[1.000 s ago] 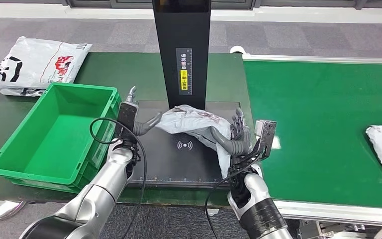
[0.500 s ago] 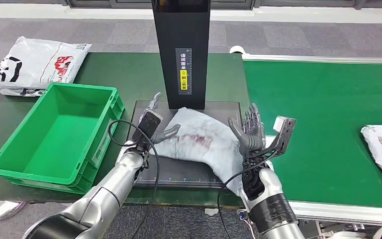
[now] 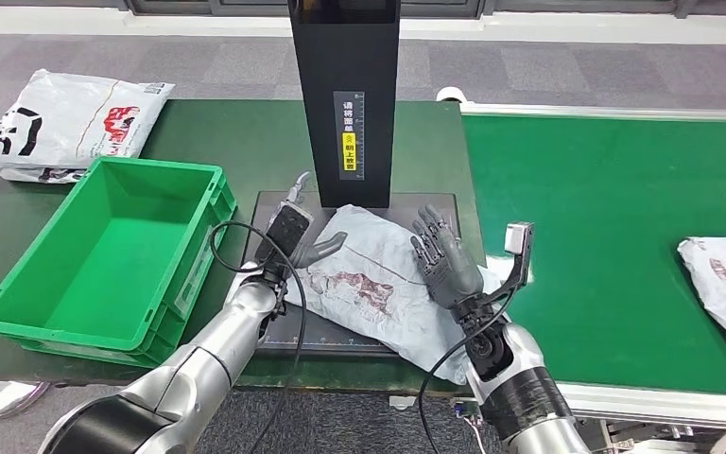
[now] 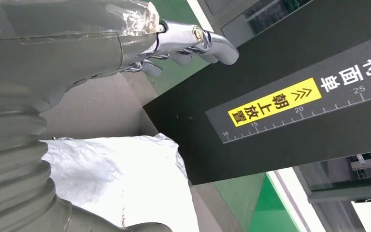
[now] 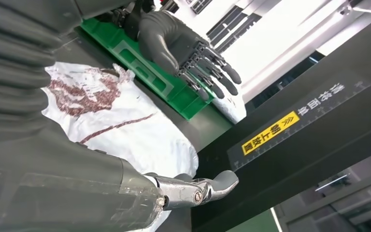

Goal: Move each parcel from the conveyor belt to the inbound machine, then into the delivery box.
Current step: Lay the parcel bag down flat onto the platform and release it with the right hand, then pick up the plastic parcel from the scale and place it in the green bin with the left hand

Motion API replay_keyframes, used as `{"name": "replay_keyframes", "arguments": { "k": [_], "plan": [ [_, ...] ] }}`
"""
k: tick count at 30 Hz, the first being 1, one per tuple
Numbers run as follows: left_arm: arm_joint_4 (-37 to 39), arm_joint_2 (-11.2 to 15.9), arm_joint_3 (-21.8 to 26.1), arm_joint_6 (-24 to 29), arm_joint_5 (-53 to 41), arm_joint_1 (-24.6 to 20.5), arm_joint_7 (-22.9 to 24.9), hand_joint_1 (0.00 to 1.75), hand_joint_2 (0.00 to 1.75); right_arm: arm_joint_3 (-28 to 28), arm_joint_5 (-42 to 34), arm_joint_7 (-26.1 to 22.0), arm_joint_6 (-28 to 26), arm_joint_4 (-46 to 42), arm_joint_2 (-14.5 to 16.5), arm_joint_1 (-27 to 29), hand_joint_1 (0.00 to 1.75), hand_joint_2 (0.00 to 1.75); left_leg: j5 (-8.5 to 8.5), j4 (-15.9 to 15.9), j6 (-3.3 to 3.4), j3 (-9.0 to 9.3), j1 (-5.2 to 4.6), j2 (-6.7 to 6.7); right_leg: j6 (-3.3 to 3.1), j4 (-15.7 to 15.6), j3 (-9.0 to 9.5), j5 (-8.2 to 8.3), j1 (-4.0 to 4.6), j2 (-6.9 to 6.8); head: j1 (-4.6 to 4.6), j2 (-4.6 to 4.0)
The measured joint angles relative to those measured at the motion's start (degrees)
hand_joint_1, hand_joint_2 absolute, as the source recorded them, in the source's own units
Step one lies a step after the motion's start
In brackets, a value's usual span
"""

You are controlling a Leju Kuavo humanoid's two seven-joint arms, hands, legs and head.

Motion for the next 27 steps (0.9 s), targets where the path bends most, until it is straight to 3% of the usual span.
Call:
{"name": "replay_keyframes", "arguments": {
  "k": [4,8,16,20,24,27],
  "plan": [
    [0.2,0.0,-0.1,-1.3,-0.9,0.0,-1.3,0.00,1.75,0.0,6.9,-5.4,-4.8,1.0,-0.2,-1.0,0.00,1.75,0.00,0.0,0.00,-0.01,0.00,0.00,0.00,0.0,0.00,0.00,0.00,0.00,0.00,0.00],
    [-0.1,0.2,-1.8,-5.3,-4.8,0.2,-1.6,0.00,1.75,-0.2,17.4,-10.1,-17.5,0.9,-0.2,-3.2,0.00,1.75,0.00,0.0,0.00,0.00,0.00,0.00,0.01,0.0,0.00,0.01,-0.01,-0.01,0.00,0.00],
    [-0.2,-0.3,-7.3,-8.3,-12.4,2.7,-0.9,0.00,1.75,-2.5,31.1,-12.1,-38.6,-9.8,-0.2,-1.8,0.00,1.75,-0.03,0.0,0.03,-0.01,-0.05,-0.01,0.01,0.0,-0.01,-0.01,-0.04,-0.02,0.00,0.00],
    [1.5,-1.3,-11.4,-8.0,-20.1,3.1,3.2,0.00,1.75,-3.6,34.5,-10.7,-43.5,-15.1,-0.2,-1.0,0.00,1.75,-0.07,0.0,0.03,0.00,-0.06,0.00,0.03,0.0,-0.02,-0.02,-0.05,0.00,0.00,0.00],
    [5.5,-1.8,-18.3,-9.1,-32.7,1.3,12.0,1.75,1.75,-5.3,34.5,-10.2,-43.6,-16.1,-0.2,-1.7,0.00,1.75,-0.05,0.0,0.06,0.05,-0.06,-0.04,0.03,0.0,0.09,-0.02,-0.05,-0.08,-0.01,0.00],
    [7.9,-1.9,-23.4,-9.9,-37.2,-1.0,16.3,1.75,1.75,-6.5,34.3,-11.0,-43.3,-16.0,-0.2,-2.3,0.00,1.75,-0.03,0.0,0.09,0.25,-0.06,-0.14,0.04,0.0,0.37,-0.03,-0.05,-0.21,0.00,0.00]
  ]
}}
